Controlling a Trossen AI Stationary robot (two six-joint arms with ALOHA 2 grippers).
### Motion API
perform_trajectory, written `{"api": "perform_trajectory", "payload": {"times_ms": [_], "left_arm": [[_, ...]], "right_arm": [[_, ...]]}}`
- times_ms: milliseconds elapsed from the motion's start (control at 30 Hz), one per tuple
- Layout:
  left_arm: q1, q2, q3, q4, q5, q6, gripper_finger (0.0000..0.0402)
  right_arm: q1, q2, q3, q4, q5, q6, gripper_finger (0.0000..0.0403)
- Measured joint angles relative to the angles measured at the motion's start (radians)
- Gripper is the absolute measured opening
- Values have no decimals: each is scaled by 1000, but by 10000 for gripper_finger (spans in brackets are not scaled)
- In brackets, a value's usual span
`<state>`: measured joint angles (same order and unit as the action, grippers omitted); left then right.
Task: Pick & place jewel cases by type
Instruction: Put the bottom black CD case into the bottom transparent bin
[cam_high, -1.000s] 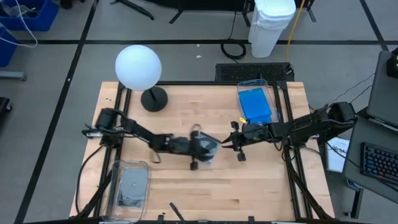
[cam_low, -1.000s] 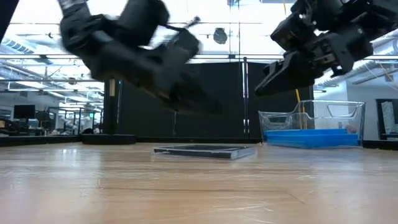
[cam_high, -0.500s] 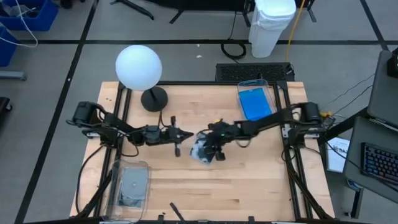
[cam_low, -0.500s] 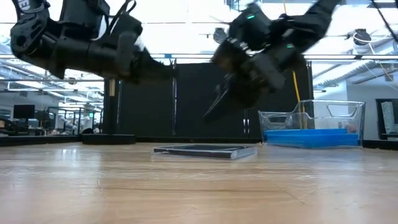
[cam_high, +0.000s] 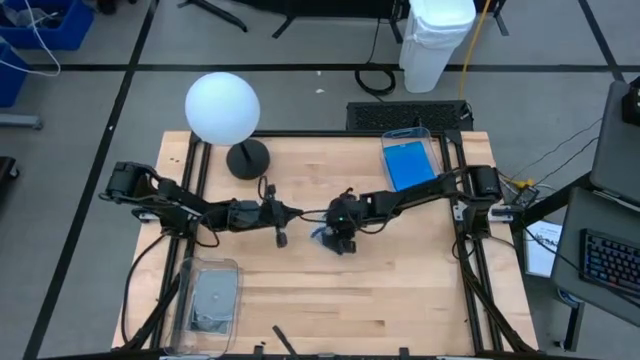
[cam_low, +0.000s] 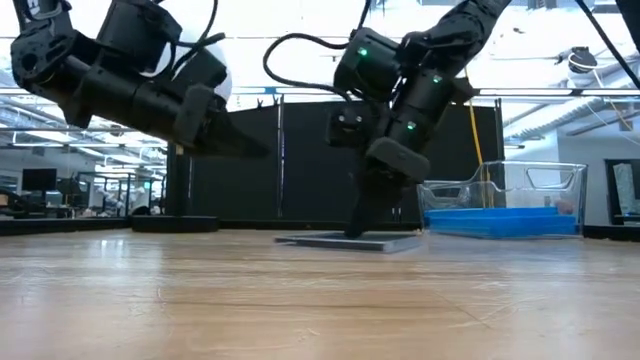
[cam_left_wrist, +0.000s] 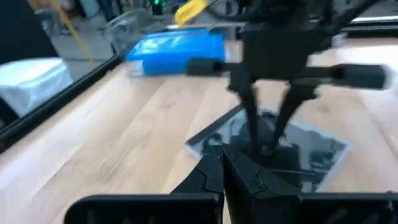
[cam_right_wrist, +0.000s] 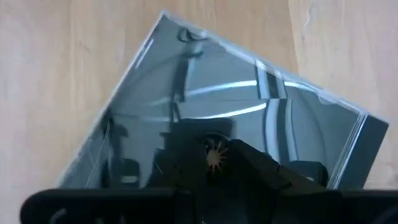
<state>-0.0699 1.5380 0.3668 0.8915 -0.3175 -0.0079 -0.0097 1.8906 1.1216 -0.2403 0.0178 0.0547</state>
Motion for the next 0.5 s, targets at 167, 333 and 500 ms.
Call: {"api": "perform_trajectory", "payload": {"times_ms": [167, 333, 500], "left_arm": [[31, 1, 1, -62, 0, -54, 5], [34, 2, 0, -129, 1, -94, 5], [10, 2, 1, -157, 1, -126, 5]], "right_arm": [[17, -31, -3, 38, -117, 77, 70], [31, -111, -4, 111, -119, 27, 70], [48, -186, -2, 41, 97, -67, 70]]}}
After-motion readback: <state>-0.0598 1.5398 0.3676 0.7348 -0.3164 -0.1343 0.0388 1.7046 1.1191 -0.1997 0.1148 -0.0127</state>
